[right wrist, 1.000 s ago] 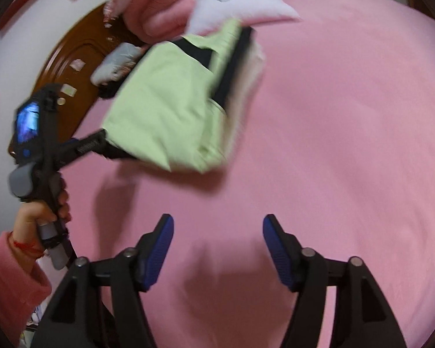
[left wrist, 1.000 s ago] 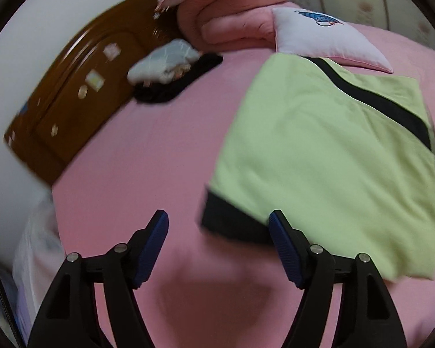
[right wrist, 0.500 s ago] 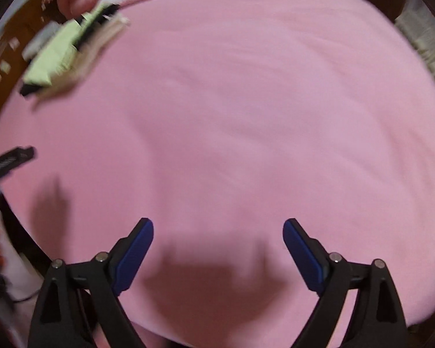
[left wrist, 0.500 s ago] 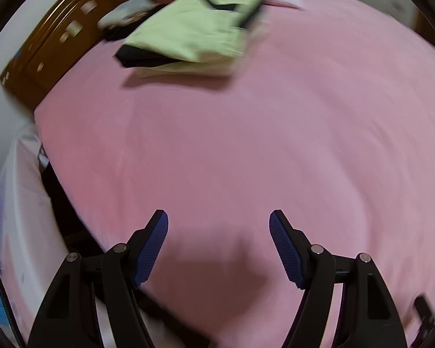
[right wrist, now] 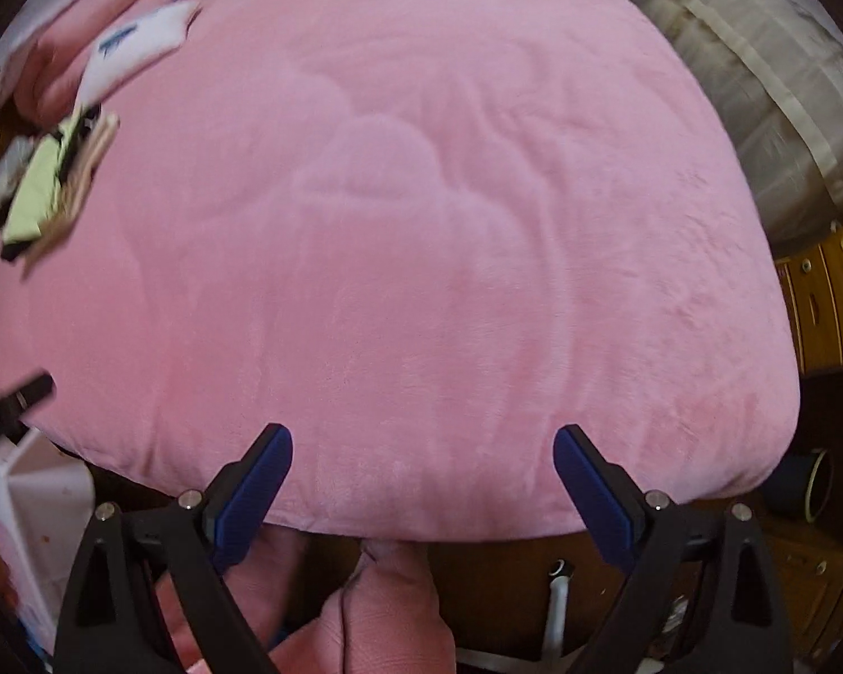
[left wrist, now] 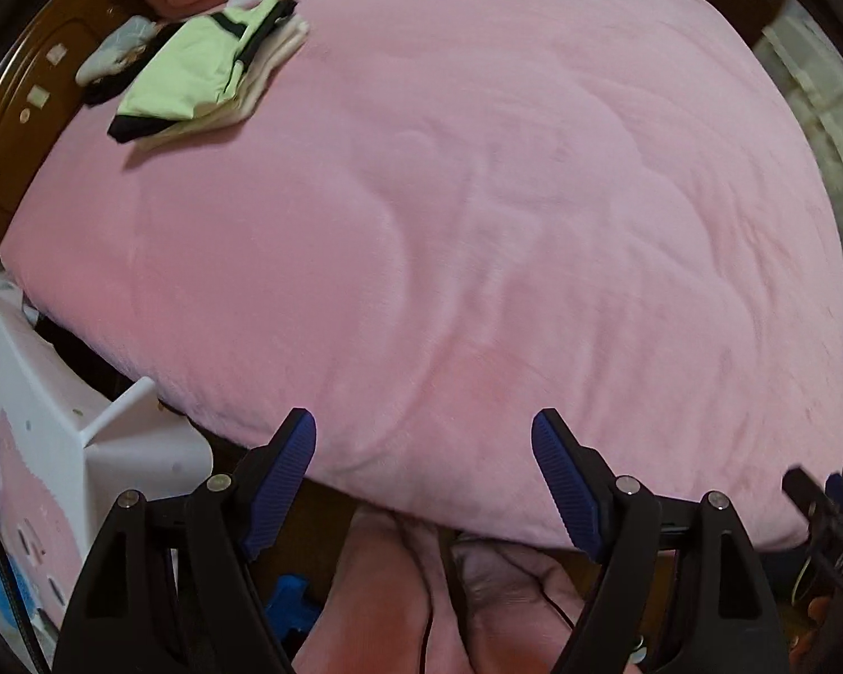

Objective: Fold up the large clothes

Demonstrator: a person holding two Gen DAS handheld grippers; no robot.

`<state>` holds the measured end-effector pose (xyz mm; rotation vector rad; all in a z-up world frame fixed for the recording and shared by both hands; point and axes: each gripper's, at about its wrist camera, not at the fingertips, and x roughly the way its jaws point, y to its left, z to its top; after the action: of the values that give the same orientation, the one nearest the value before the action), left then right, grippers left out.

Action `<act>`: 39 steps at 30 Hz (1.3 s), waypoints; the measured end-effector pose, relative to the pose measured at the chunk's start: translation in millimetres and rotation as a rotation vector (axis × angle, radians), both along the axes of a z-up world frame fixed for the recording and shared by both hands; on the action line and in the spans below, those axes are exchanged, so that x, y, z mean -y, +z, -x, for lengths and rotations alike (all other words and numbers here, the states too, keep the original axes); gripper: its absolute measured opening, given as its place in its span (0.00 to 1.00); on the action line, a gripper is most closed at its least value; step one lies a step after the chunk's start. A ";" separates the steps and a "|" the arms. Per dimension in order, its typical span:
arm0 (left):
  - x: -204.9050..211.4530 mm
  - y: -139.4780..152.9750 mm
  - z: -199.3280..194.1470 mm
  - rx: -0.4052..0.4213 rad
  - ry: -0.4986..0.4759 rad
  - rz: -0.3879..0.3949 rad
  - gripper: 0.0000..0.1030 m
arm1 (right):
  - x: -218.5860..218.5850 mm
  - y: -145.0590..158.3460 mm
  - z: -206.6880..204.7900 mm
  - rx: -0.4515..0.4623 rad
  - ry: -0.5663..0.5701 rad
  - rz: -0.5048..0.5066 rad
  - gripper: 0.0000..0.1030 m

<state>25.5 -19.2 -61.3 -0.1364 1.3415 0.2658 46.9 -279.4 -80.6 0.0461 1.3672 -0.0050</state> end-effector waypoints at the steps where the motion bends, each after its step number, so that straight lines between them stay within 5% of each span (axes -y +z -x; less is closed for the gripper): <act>1: 2.9 5.1 0.7 0.002 -0.015 0.005 0.75 | 1.9 7.6 3.1 -0.001 -0.017 -0.003 0.92; 10: 35.3 27.7 -0.8 -0.054 -0.230 -0.023 0.76 | -7.3 36.8 29.9 -0.009 -0.061 0.004 0.92; 16: 25.7 50.1 5.1 0.019 -0.206 0.008 0.75 | -33.4 55.0 39.5 -0.082 -0.090 -0.026 0.92; 21: 26.5 62.3 17.8 0.077 -0.222 -0.005 0.76 | -62.8 82.0 53.4 0.057 0.012 0.065 0.92; 29: 13.1 68.8 20.4 0.108 -0.171 0.016 0.84 | -89.4 102.5 55.6 0.177 0.149 0.041 0.92; 35: 12.3 76.6 23.9 0.138 -0.188 0.050 0.99 | -74.1 116.0 56.2 0.238 0.109 0.018 0.95; 39: 15.9 85.3 27.3 0.180 -0.204 0.059 0.99 | -54.5 129.2 57.4 0.307 0.040 -0.009 1.00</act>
<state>-1.8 -35.1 24.0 -0.0703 1.1746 0.0408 -10.5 -224.9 48.6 0.0257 1.0613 0.0406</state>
